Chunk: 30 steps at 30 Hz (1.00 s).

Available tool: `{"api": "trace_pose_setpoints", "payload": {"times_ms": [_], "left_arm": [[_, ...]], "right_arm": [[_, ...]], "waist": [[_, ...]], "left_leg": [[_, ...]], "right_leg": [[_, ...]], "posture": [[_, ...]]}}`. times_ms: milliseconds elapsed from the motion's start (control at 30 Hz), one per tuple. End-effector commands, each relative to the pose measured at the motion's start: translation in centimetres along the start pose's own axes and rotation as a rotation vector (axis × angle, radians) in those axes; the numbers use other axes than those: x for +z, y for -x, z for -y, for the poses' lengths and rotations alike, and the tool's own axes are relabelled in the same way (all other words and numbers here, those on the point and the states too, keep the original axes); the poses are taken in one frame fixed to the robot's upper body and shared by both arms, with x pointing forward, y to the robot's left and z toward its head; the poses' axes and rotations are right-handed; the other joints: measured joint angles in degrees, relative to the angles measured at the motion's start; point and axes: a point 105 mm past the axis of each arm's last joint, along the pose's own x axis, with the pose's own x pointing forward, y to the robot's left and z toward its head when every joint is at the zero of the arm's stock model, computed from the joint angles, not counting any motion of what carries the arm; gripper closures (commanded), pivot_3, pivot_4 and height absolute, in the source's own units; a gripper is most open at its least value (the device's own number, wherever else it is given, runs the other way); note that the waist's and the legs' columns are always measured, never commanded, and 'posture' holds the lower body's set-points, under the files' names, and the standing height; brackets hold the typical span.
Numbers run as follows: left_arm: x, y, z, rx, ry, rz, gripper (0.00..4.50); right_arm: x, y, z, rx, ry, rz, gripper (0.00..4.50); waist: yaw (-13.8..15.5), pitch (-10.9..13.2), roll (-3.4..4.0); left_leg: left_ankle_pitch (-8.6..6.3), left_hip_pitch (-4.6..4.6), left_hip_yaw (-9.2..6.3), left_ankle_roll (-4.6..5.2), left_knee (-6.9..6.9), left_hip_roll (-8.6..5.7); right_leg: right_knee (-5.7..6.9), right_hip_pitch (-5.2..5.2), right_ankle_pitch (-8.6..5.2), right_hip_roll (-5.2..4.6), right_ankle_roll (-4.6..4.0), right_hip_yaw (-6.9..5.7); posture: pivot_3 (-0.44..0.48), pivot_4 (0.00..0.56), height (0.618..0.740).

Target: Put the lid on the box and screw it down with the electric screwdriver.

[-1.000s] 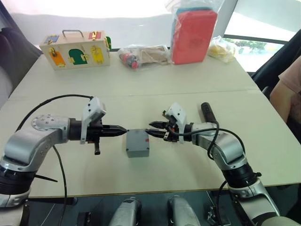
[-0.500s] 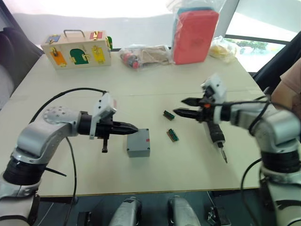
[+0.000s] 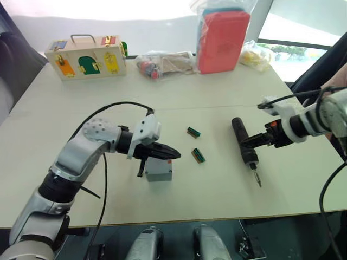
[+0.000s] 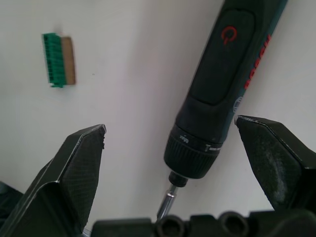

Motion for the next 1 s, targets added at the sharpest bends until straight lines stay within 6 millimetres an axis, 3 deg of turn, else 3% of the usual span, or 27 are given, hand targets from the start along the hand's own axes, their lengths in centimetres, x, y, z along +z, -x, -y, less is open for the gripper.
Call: {"api": "trace_pose_setpoints", "payload": {"times_ms": [33, 267, 500, 667, 800, 1000], "left_arm": [[0.7, -0.2, 0.1, 0.013, -0.044, 0.010, 4.50], [0.3, -0.7, 0.3, 0.049, -0.019, 0.020, 4.50], [-0.8, 0.0, 0.3, 0.122, 0.029, 0.004, 4.50], [-0.9, -0.2, 0.6, 0.156, 0.057, 0.023, 4.50], [-1.0, -0.4, 0.7, 0.178, 0.072, 0.033, 4.50], [-1.6, 0.2, -0.1, 0.218, 0.088, 0.019, 4.50]], "right_arm": [[0.5, 0.1, 0.2, -0.029, -0.007, -0.012, 0.02], [-0.3, -2.1, 1.3, -0.095, -0.018, -0.104, 0.02], [-0.9, -4.2, 1.3, -0.103, 0.051, -0.189, 0.02], [-1.3, -5.2, 2.0, -0.133, 0.080, -0.227, 1.22], [-1.8, -5.4, 2.7, -0.154, 0.071, -0.251, 2.64], [-0.3, -4.5, 3.9, -0.193, 0.036, -0.180, 2.73]], "waist": [[0.0, 0.0, 0.00], [0.1, 0.0, 0.00], [0.0, 0.0, 0.00], [0.0, 0.0, -0.07], [0.0, -0.1, -0.17], [0.0, -0.3, -0.55]], "left_leg": [[0.00, 0.00, 0.00, 0.00, 0.00, 0.00], [0.00, -0.01, -0.01, -0.01, 0.11, -0.02], [0.05, -0.02, -0.02, -0.09, 0.20, 0.00], [-0.01, -0.02, -0.05, -0.01, 0.43, -0.01], [-0.01, -0.01, -0.07, -0.02, 0.48, -0.02], [-0.01, 0.02, -0.11, -0.03, 0.50, -0.01]], "right_leg": [[0.01, 0.00, 0.00, 0.00, 0.00, 0.00], [0.05, 0.01, 0.00, 0.02, 0.01, -0.01], [0.14, -0.03, 0.00, 0.08, 0.01, 0.00], [0.14, 0.12, 0.00, 0.11, 0.01, -0.02], [0.14, 0.17, 0.00, 0.10, 0.01, -0.05], [0.13, 0.22, 0.00, 0.09, 0.01, -0.06]], "posture": [[0.000, 0.150, 0.740], [0.000, 0.150, 0.740], [0.000, 0.150, 0.740], [0.000, 0.150, 0.740], [0.000, 0.150, 0.740], [0.000, 0.150, 0.740]]}}
